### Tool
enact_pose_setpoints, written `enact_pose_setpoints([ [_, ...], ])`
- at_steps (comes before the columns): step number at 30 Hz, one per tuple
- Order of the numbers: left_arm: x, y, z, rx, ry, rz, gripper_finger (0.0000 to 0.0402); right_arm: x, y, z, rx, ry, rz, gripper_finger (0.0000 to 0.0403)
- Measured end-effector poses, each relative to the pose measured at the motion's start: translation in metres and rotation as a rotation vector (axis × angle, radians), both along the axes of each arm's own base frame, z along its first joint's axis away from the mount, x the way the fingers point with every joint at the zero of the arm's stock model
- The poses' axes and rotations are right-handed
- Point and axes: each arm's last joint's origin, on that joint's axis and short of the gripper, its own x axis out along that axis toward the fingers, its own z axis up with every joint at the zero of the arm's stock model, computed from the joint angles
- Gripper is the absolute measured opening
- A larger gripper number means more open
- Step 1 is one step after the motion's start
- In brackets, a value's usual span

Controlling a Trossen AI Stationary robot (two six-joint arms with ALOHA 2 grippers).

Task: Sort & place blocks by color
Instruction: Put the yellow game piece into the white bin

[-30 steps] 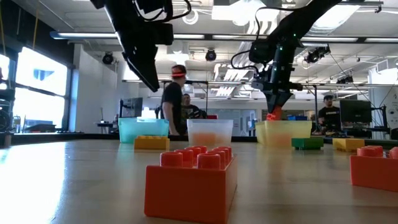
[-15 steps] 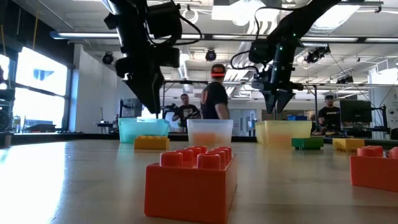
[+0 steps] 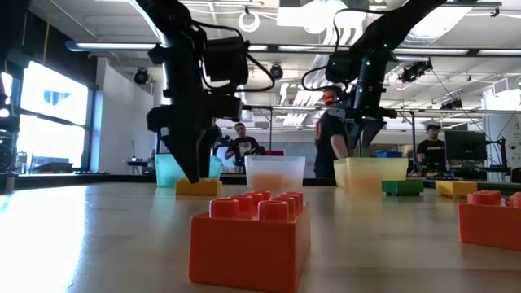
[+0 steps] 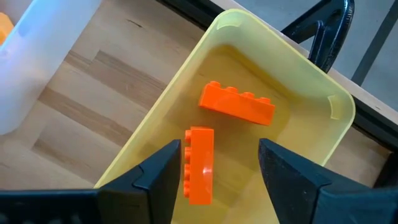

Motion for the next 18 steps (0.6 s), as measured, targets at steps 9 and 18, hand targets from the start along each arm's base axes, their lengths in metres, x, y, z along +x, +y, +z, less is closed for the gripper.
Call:
enact_pose_setpoints([
  [9,0.003,0.002,-0.017,0.041,0.056,0.009,0.0228,0.001,0.001,0.0,0.024,-0.022,0.012,0.0201],
  [18,0.009,0.004,-0.007,0.087,-0.038,-0.008,0.0108,0.006,-0.001,0.019,0.061,-0.091,0.052,0.0201],
])
